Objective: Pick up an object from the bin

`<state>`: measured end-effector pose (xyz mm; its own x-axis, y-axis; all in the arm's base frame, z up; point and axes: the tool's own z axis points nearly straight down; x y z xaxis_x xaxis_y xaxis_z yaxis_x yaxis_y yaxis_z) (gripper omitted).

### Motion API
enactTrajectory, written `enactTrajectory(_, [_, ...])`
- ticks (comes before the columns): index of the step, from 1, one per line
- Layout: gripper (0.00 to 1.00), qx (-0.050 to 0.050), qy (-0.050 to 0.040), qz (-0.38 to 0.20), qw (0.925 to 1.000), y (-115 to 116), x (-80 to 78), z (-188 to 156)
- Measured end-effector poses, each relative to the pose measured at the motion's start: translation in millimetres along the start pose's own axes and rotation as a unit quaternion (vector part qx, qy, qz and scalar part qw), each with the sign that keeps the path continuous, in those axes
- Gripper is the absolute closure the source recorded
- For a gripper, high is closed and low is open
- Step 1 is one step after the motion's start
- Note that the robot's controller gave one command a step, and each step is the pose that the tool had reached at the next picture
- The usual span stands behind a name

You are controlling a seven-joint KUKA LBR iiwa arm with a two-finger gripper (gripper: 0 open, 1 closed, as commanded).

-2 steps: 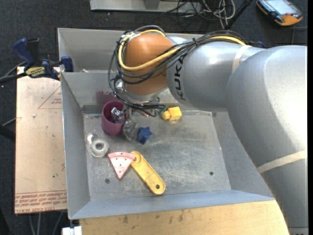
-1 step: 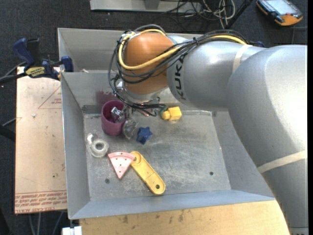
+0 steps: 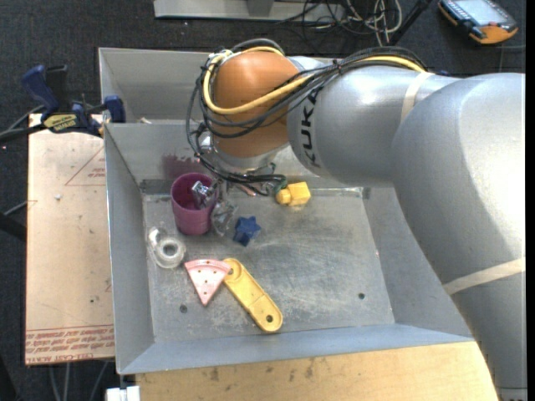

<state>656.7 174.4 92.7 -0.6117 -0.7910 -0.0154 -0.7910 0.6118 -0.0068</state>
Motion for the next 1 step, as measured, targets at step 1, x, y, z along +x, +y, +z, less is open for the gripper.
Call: enactTrajectory(1, [1.00,-0.004,0.0060,0.000,1.0000,1.9,1.8,-10.6])
